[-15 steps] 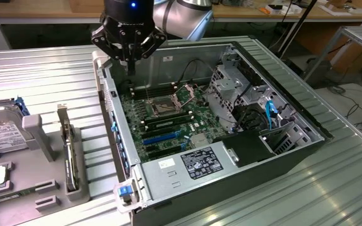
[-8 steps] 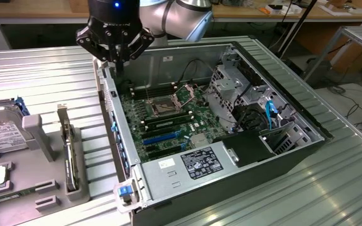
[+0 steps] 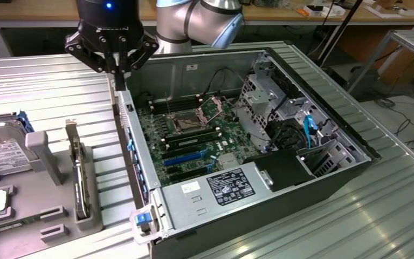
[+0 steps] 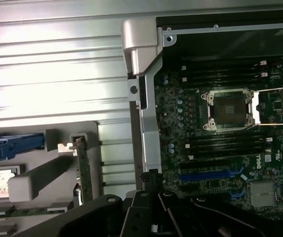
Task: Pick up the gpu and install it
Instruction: 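Reach for the gpu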
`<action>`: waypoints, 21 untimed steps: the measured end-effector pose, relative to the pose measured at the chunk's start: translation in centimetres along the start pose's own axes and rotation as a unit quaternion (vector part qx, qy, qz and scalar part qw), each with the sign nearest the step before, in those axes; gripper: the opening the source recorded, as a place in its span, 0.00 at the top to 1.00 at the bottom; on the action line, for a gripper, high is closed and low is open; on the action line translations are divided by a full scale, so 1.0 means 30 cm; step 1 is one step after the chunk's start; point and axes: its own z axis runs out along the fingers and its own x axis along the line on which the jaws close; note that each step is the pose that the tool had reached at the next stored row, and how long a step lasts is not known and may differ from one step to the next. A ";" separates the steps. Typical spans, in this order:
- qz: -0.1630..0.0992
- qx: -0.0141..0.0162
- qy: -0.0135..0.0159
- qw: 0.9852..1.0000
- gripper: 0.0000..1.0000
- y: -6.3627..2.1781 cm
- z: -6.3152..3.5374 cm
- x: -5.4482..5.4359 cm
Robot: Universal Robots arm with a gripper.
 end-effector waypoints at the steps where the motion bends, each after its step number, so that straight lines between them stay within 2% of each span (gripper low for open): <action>1: 0.000 0.000 0.000 1.000 0.89 -0.001 0.000 0.013; 9: 0.000 0.000 0.000 1.000 0.89 -0.008 -0.002 0.096; 13: 0.000 0.000 0.000 1.000 0.89 -0.013 -0.003 0.162; 21: 0.000 0.000 0.000 1.000 0.89 -0.020 -0.005 0.246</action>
